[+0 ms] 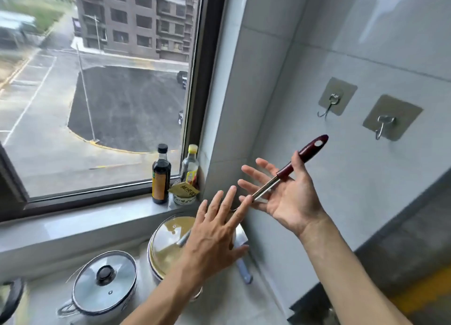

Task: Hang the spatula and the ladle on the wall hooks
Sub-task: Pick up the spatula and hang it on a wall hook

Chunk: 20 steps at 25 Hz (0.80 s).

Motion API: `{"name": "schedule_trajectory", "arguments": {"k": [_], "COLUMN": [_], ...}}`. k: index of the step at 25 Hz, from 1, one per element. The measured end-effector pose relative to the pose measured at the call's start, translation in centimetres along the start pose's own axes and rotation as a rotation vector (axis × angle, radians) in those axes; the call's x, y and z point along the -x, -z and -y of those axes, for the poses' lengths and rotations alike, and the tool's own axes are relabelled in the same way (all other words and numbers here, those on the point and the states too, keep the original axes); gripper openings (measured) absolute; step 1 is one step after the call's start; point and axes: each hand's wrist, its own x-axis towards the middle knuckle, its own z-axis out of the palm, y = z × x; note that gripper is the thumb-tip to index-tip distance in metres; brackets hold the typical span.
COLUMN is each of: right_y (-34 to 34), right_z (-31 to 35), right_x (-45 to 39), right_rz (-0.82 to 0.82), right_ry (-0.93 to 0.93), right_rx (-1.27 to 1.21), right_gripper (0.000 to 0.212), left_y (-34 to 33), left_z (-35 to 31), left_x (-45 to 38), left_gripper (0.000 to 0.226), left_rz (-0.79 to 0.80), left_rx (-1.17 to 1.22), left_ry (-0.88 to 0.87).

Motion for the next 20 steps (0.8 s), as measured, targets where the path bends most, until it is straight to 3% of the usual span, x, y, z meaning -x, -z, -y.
{"name": "schedule_trajectory", "arguments": {"k": [7,20], "right_y": [0.3,4.3], "right_z": [6.6,7.6], "right_x": [-2.3,-7.1], "right_rz": [-0.082,-0.175], "right_ry": [0.011,-0.062], "right_rx": [0.210,0.259], "right_gripper": [0.081,0.079], "left_y": [-2.2,-7.6], "left_z": [-2.1,-2.1], "left_x": [-5.4,-8.9], "left_gripper": [0.111,0.107], "left_rz": [-0.010,0.015], "left_rx": [0.077,0.074], "left_ry": [0.034,0.108]}}
